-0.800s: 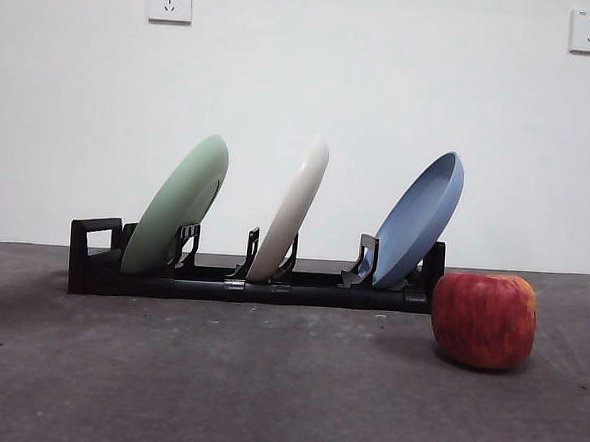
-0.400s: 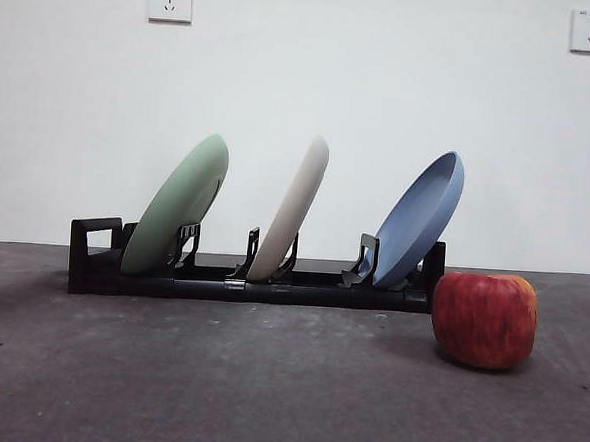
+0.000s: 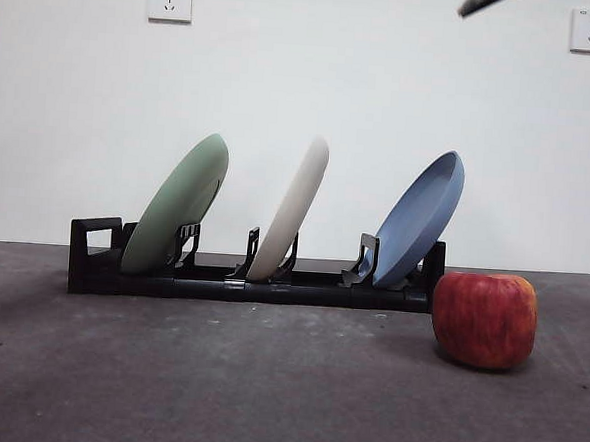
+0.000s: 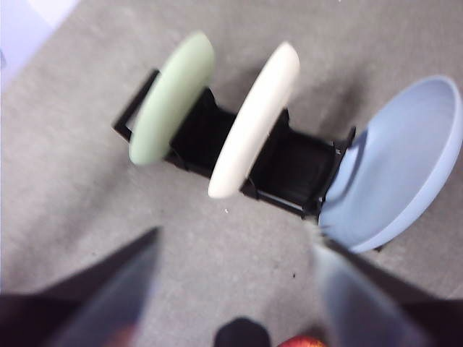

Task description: Take the green plate from the plate rack,put the plate on the table,take the apple from the table,put the apple in the plate

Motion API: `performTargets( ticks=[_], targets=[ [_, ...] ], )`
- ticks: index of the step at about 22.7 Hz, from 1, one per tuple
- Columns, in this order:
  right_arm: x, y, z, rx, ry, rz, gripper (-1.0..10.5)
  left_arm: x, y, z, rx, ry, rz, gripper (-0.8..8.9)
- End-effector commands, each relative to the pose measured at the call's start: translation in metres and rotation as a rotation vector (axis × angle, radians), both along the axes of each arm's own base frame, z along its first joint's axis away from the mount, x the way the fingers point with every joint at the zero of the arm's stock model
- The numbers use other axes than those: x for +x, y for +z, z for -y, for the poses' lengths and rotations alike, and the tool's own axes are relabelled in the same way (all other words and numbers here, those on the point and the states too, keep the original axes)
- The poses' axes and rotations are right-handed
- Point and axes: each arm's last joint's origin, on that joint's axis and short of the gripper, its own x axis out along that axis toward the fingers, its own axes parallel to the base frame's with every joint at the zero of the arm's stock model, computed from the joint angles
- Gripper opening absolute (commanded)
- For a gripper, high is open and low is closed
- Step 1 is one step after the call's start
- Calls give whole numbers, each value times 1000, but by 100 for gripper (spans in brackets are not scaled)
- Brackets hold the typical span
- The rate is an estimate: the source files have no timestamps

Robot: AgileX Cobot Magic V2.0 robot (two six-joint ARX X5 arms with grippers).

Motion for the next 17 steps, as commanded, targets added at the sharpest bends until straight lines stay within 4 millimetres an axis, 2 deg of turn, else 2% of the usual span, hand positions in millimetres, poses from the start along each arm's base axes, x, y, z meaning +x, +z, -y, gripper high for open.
performTargets(
  ticks=[1,10,13,17],
  targets=[
    [5,-4,-4,-11,4,-9,505,16,-7,8,49,19,-10,318],
    [9,-6,-5,-42,-31,7,505,97,-27,34,177,102,-84,318],
    [9,-6,-5,-41,-33,14,504,114,-40,43,202,102,-117,318],
    [10,-5,-5,-43,-40,24,504,128,-67,55,245,97,-171,318]
  ],
)
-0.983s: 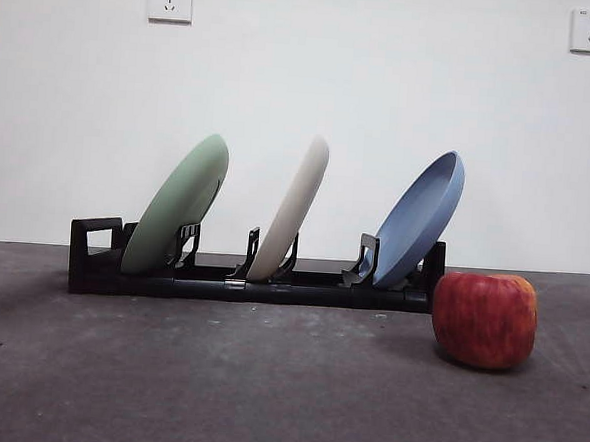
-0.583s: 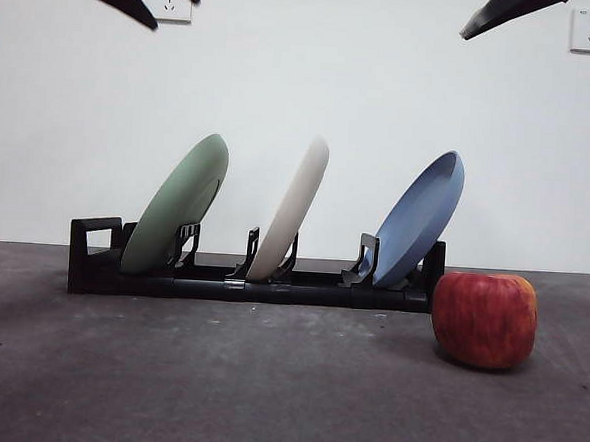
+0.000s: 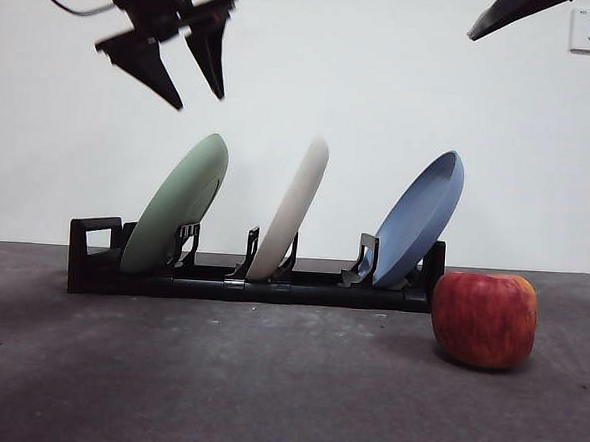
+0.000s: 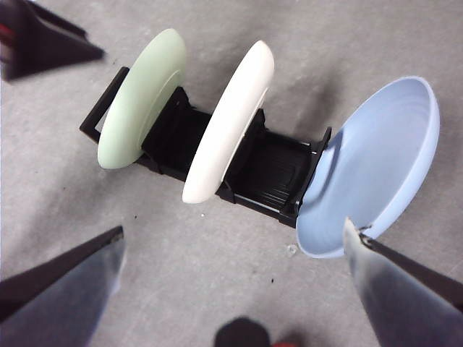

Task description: Take the green plate from the plate rack,put the plate on the table,take the apple from the table,put the apple in the plate

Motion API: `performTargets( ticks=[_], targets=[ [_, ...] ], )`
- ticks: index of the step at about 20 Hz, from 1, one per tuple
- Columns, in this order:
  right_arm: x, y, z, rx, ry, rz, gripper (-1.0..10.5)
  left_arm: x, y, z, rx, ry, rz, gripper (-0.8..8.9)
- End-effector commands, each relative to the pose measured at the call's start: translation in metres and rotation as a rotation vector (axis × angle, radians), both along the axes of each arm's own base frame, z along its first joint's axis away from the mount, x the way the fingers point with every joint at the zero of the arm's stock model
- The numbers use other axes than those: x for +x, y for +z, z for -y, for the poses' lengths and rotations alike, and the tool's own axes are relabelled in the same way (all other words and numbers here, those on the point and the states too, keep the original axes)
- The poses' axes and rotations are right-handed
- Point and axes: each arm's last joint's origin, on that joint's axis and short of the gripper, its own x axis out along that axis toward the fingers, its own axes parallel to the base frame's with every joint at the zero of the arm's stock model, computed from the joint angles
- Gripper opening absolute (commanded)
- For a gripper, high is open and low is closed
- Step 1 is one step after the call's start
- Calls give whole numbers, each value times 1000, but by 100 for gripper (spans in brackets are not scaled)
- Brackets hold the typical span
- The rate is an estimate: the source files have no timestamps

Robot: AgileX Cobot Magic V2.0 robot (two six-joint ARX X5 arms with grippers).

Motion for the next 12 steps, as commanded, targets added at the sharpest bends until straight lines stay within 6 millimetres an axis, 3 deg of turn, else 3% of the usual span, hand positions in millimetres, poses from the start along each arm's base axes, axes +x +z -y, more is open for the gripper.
performTargets(
  ticks=[1,5,9,12],
  targets=[
    [3,-1,-2,-2,3,3,504,8,-16,8,19,-18,-33,318],
    [3,-2,-2,-3,2,3,504,15,-34,17,30,-33,-73,317],
    [3,-2,-1,-11,-8,3,504,16,-36,19,42,-22,-74,304],
    [3,-2,-1,-11,-9,3,503,14,-37,19,53,-18,-87,105]
  ],
)
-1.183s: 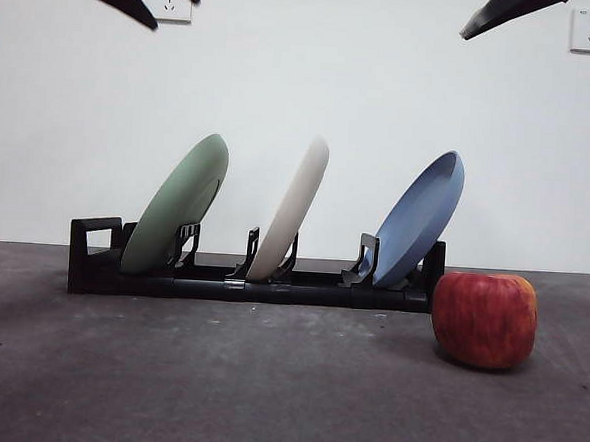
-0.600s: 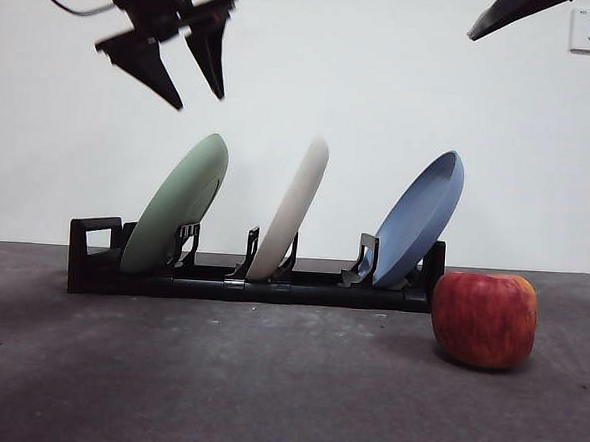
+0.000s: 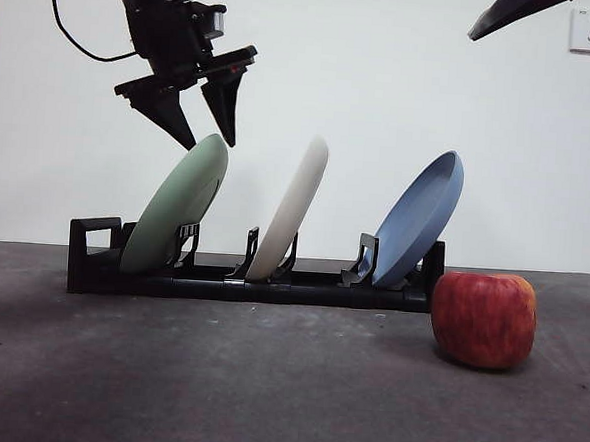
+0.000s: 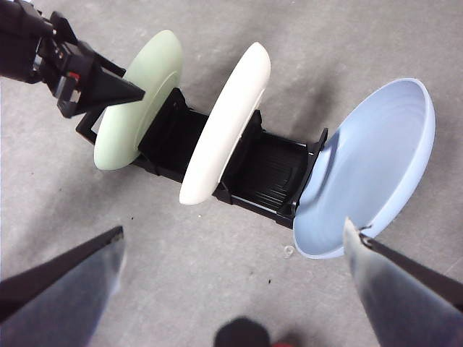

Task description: Take the green plate from the plate rack,put the plate on the table,take the apple from the table,put the apple in the plate

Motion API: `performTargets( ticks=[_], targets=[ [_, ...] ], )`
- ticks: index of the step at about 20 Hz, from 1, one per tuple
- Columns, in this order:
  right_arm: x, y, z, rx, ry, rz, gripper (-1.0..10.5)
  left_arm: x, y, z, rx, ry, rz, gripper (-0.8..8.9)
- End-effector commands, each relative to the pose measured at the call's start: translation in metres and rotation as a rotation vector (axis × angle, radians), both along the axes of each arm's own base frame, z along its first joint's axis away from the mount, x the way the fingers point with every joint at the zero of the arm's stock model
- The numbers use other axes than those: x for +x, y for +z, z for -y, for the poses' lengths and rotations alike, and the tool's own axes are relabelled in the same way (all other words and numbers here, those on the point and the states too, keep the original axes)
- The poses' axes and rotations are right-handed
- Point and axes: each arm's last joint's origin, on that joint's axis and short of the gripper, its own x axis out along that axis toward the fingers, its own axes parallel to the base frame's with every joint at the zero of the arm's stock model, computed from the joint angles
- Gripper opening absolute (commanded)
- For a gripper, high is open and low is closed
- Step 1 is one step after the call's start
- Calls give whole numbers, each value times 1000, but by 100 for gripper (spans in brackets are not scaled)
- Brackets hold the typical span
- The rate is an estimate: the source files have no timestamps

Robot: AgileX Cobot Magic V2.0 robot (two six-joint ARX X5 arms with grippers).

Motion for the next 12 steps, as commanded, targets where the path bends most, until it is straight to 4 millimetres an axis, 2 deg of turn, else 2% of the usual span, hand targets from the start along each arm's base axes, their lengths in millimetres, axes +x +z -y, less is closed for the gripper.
performTargets(
  ticks=[1,2,9,12],
  targets=[
    [3,-2,-1,-4,-2,0,503,1,-3,1,6,-5,-11,46],
    [3,-2,-1,-4,-2,-1,503,1,-3,1,6,-5,-10,-4],
    [3,-2,-1,3,-9,-6,501,-4,2,6,-2,-23,-7,-9],
    [3,-2,-1,9,-16,-10,501,-11,27,12,-23,-37,45,-9]
  ],
)
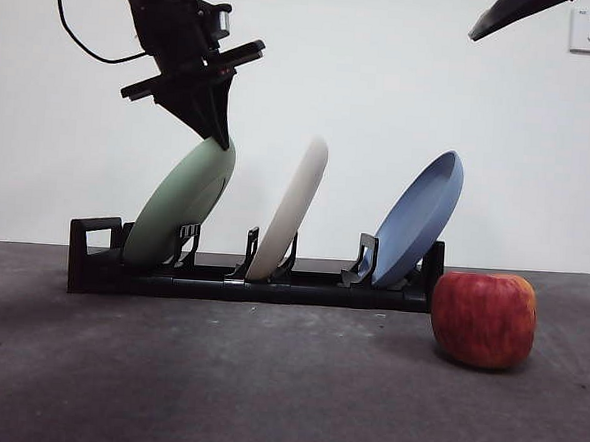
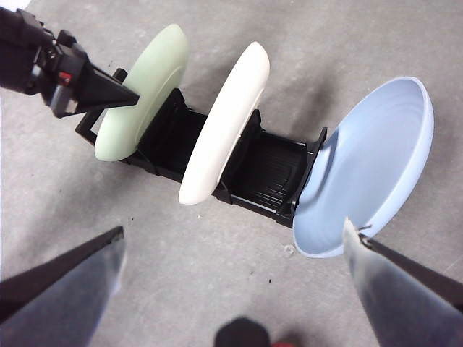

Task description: Take the green plate from the plate rack,put the plate on the table,take the apple from the table,put the apple in the plate

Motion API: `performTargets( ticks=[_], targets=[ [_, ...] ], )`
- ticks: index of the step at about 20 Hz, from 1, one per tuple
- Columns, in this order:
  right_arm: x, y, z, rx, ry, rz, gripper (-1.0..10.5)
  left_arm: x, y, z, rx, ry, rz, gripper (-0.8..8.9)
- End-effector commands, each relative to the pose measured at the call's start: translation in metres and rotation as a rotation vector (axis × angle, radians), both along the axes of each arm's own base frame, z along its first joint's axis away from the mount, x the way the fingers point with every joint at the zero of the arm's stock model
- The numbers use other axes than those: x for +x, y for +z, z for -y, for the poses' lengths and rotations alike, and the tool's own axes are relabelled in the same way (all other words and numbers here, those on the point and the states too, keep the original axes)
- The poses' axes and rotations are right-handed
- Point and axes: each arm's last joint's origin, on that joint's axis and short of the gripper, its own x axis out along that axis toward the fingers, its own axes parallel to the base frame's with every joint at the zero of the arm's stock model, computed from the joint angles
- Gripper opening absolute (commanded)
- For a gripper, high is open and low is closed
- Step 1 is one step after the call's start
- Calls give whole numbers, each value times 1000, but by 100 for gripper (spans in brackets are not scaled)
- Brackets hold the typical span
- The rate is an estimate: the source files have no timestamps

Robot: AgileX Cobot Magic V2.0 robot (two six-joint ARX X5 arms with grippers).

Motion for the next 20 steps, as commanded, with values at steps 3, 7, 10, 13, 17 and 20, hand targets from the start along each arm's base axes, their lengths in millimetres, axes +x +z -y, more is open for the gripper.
performTargets(
  ticks=[3,7,10,13,17,20],
  targets=[
    [3,-2,-1,5,-12,-7,501,-21,71,10,-52,-59,183,-9],
    [3,-1,-1,4,-14,-5,501,-66,145,13,-130,-111,361,-9],
    [4,-1,0,-29,-57,11,501,-112,189,11,-191,-155,491,-9],
    [5,-1,3,-80,-122,32,501,-161,221,7,-226,-199,599,-8],
    [6,-2,5,-127,-180,47,501,-235,248,8,-167,-234,721,-9],
    [6,-2,5,-128,-180,46,501,-287,241,13,-57,-288,712,-8]
  ],
)
